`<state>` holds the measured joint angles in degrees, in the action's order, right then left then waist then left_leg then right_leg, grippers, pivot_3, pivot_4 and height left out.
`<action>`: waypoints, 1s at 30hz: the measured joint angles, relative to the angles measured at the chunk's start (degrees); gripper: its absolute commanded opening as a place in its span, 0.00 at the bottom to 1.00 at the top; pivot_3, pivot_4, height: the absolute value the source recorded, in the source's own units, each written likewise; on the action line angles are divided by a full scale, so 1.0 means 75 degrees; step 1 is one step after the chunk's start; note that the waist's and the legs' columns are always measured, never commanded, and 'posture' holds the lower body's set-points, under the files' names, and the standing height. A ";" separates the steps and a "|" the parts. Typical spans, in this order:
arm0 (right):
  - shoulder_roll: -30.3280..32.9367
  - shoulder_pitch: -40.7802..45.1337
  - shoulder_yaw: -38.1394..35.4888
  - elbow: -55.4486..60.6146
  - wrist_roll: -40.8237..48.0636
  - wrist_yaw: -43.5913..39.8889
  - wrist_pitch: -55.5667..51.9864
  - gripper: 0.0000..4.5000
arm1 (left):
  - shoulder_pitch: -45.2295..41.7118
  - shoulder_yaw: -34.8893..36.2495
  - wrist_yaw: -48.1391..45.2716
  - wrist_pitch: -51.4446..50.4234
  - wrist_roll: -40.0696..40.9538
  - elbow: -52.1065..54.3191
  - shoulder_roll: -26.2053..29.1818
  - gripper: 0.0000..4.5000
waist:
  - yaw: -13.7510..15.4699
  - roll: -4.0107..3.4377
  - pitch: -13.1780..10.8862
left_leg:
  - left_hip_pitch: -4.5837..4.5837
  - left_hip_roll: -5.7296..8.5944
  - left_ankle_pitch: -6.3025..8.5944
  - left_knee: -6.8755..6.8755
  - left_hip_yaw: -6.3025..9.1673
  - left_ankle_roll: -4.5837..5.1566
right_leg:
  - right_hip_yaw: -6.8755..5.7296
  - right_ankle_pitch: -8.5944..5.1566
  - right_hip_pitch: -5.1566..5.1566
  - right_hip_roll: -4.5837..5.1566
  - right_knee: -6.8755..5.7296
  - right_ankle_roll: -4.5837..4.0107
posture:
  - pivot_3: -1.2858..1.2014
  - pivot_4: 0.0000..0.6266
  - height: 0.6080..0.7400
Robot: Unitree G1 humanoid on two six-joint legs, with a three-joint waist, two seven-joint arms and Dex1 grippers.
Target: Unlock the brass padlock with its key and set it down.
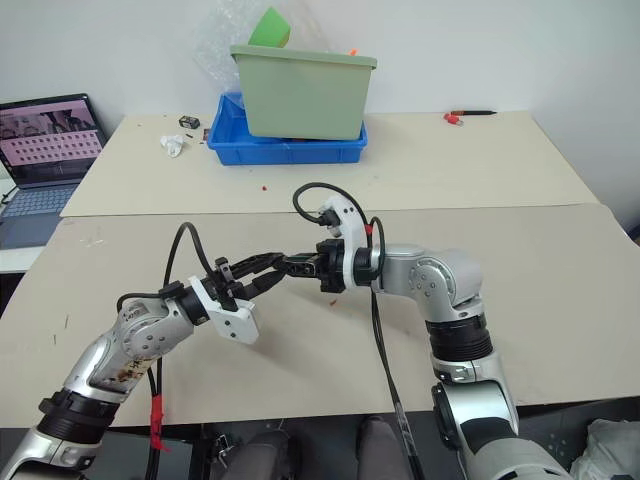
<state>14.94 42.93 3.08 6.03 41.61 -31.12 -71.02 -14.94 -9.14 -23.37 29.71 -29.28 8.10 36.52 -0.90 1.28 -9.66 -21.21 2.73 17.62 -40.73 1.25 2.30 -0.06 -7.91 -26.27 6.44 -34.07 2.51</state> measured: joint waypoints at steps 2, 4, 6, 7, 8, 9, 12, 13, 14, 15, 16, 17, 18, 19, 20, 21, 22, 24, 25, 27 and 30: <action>-0.0006 0.0005 0.0000 0.0000 -0.0001 0.0007 0.0000 0.03 | 0.0000 0.0004 0.0000 -0.0001 0.0003 0.0000 0.0001 0.19 | 0.0000 0.0000 0.0000 | 0.0000 0.0000 0.0000 0.0000 0.0000 0.0000 | 0.0000 0.0000 0.0000 0.0000 0.0000 0.0000 | 0.52 0.24 0.94; -0.0021 0.0019 0.0000 0.0001 0.0000 0.0028 0.0000 0.03 | 0.0000 0.0020 0.0000 -0.0002 0.0004 0.0000 0.0001 0.19 | -0.0003 0.0000 0.0000 | 0.0000 0.0000 0.0000 0.0000 0.0000 0.0000 | 0.0000 0.0000 0.0000 0.0000 0.0000 0.0000 | 0.52 0.24 0.94; -0.0032 0.0032 0.0000 0.0001 0.0000 0.0046 0.0000 0.03 | -0.0001 0.0034 0.0000 -0.0002 0.0005 0.0001 0.0001 0.19 | -0.0005 0.0000 0.0000 | 0.0000 0.0000 0.0000 0.0000 0.0000 0.0000 | 0.0000 0.0000 0.0000 0.0000 0.0000 0.0000 | 0.52 0.24 0.94; -0.0041 0.0038 0.0000 0.0001 0.0000 0.0061 0.0000 0.03 | -0.0001 0.0040 0.0000 -0.0004 0.0008 0.0001 0.0001 0.19 | -0.0004 0.0000 0.0000 | 0.0000 0.0000 0.0000 0.0000 0.0000 0.0000 | 0.0000 0.0000 0.0000 0.0000 0.0000 0.0000 | 0.52 0.24 0.94; -0.0052 0.0038 -0.0001 0.0001 0.0000 0.0079 0.0000 0.03 | 0.0000 0.0042 -0.0001 -0.0008 0.0008 0.0001 0.0002 0.19 | -0.0003 0.0000 0.0000 | 0.0000 0.0000 0.0000 0.0000 0.0000 0.0000 | 0.0000 0.0000 0.0000 0.0000 0.0000 0.0000 | 0.52 0.24 0.94; -0.0063 0.0038 0.0000 0.0001 0.0000 0.0100 0.0000 0.03 | 0.0000 0.0046 -0.0021 -0.0020 0.0020 0.0001 0.0003 0.19 | -0.0002 0.0000 0.0000 | 0.0000 0.0000 0.0000 0.0000 0.0000 0.0000 | 0.0000 0.0000 0.0000 0.0000 0.0000 0.0000 | 0.52 0.24 0.94; -0.0079 0.0038 0.0000 0.0001 0.0000 0.0134 0.0000 0.03 | 0.0000 0.0053 -0.0058 -0.0041 0.0054 0.0001 0.0002 0.19 | -0.0002 0.0000 0.0000 | 0.0000 0.0000 0.0000 0.0000 0.0000 0.0000 | 0.0000 0.0000 0.0000 0.0000 0.0000 0.0000 | 0.52 0.24 0.94; -0.0081 0.0038 0.0000 0.0001 0.0000 0.0136 0.0000 0.03 | 0.0000 0.0057 -0.0076 -0.0044 0.0081 0.0001 0.0002 0.19 | -0.0002 0.0000 0.0000 | 0.0000 0.0000 0.0000 0.0000 0.0000 0.0000 | 0.0000 0.0000 0.0000 0.0000 0.0000 0.0000 | 0.52 0.24 0.94; -0.0082 0.0038 0.0000 0.0001 0.0002 0.0136 0.0000 0.03 | 0.0001 0.0059 -0.0099 -0.0055 0.0130 0.0001 0.0002 0.40 | -0.0003 0.0000 0.0000 | 0.0000 0.0000 0.0000 0.0000 0.0000 0.0000 | 0.0000 0.0000 0.0000 0.0000 0.0000 0.0000 | 0.52 0.24 0.94; -0.0091 0.0038 -0.0017 0.0001 0.0004 0.0145 0.0002 0.03 | 0.0017 0.0057 -0.0120 -0.0056 0.0228 0.0003 0.0000 0.45 | -0.0005 0.0000 0.0000 | 0.0000 0.0000 0.0000 0.0000 0.0000 0.0000 | 0.0000 0.0000 0.0000 0.0000 -0.0001 0.0000 | 0.52 0.24 0.94; -0.0094 0.0041 -0.0022 0.0001 0.0004 0.0152 0.0005 0.03 | 0.0033 0.0045 -0.0145 -0.0032 0.0350 0.0020 -0.0023 0.53 | -0.0004 0.0000 0.0000 | 0.0000 0.0000 0.0000 0.0000 0.0000 0.0000 | 0.0000 0.0000 0.0000 0.0001 0.0000 0.0000 | 0.52 0.24 0.94; -0.0101 0.0041 -0.0022 0.0001 0.0004 0.0152 0.0005 0.03 | 0.0034 0.0045 -0.0157 -0.0022 0.0370 0.0030 -0.0025 0.61 | -0.0003 0.0000 0.0000 | 0.0000 -0.0001 0.0000 0.0000 0.0000 0.0000 | 0.0000 0.0000 0.0000 0.0000 0.0000 0.0000 | 0.52 0.24 0.94; -0.0106 0.0041 -0.0023 0.0001 0.0005 0.0152 0.0005 0.03 | 0.0034 0.0045 -0.0171 -0.0017 0.0388 0.0043 -0.0025 0.70 | -0.0003 0.0000 0.0000 | 0.0000 0.0000 0.0000 0.0000 0.0000 0.0000 | 0.0000 0.0000 0.0000 0.0001 0.0000 0.0000 | 0.52 0.24 0.94; -0.0105 0.0041 -0.0022 0.0001 0.0004 0.0153 0.0006 0.03 | 0.0034 0.0045 -0.0202 -0.0017 0.0397 0.0053 -0.0025 0.80 | -0.0002 0.0000 0.0000 | 0.0000 0.0000 0.0000 0.0000 0.0000 0.0000 | 0.0000 0.0000 0.0000 0.0000 0.0000 0.0000 | 0.52 0.24 0.94; -0.0105 0.0041 -0.0023 0.0001 0.0004 0.0153 0.0008 0.03 | 0.0034 0.0045 -0.0218 -0.0017 0.0403 0.0053 -0.0024 0.84 | -0.0003 0.0000 0.0000 | 0.0000 0.0000 0.0000 0.0000 0.0000 0.0000 | 0.0000 0.0000 0.0000 0.0000 0.0000 0.0000 | 0.52 0.24 0.94; -0.0103 0.0041 -0.0022 -0.0005 0.0000 0.0154 0.0019 0.03 | 0.0036 0.0045 -0.0253 -0.0006 0.0456 0.0054 -0.0009 0.84 | -0.0005 0.0000 0.0000 | 0.0000 0.0000 0.0000 0.0000 0.0000 0.0000 | 0.0000 0.0000 0.0000 0.0000 0.0000 0.0000 | 0.52 0.24 0.94; -0.0098 0.0041 -0.0023 -0.0020 -0.0004 0.0154 0.0041 0.03 | 0.0043 0.0051 -0.0270 0.0000 0.0506 0.0063 0.0018 0.84 | -0.0006 0.0000 0.0000 | 0.0000 0.0000 0.0000 0.0000 0.0000 0.0000 | 0.0000 0.0000 0.0000 0.0000 0.0000 0.0000 | 0.52 0.24 0.94; -0.0084 0.0041 -0.0034 -0.0075 -0.0040 0.0153 0.0083 0.03 | 0.0112 0.0140 -0.0332 -0.0025 0.0694 0.0157 0.0045 0.84 | -0.0011 0.0000 0.0000 | 0.0000 -0.0001 0.0000 0.0000 0.0000 0.0000 | 0.0000 0.0000 0.0000 0.0000 0.0000 0.0000 | 0.52 0.24 0.94; -0.0064 0.0041 -0.0048 -0.0110 -0.0056 0.0151 0.0101 0.03 | 0.0155 0.0191 -0.0382 -0.0083 0.0882 0.0204 0.0049 0.84 | -0.0011 0.0000 0.0000 | 0.0000 -0.0001 0.0000 0.0000 0.0000 0.0000 | 0.0000 0.0000 0.0000 0.0000 0.0000 0.0000 | 0.52 0.24 0.94; 0.0018 0.0044 -0.0057 -0.0217 -0.0120 0.0139 0.0207 0.03 | 0.0283 0.0322 -0.0651 -0.0430 0.1618 0.0377 0.0055 0.84 | -0.0010 0.0000 0.0000 | 0.0000 -0.0001 0.0000 0.0000 0.0000 0.0000 | 0.0000 0.0000 -0.0001 0.0001 0.0000 0.0000 | 0.52 0.24 0.94; 0.0223 0.0044 -0.0079 -0.0292 -0.0211 0.0067 0.0317 0.03 | 0.0462 0.0532 -0.1239 -0.1449 0.3306 0.0898 0.0041 0.84 | -0.0018 0.0000 -0.0001 | -0.0001 -0.0004 0.0000 0.0000 0.0001 0.0001 | 0.0000 0.0000 -0.0001 0.0001 -0.0001 0.0001 | 0.52 0.24 0.94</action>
<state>16.61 43.26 2.49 3.84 40.03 -30.62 -68.64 -11.47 -5.15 -32.66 18.84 -4.48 14.84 36.83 -1.04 1.28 -9.66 -21.21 2.70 17.63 -40.73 1.26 2.30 -0.05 -7.91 -26.28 6.45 -34.08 2.51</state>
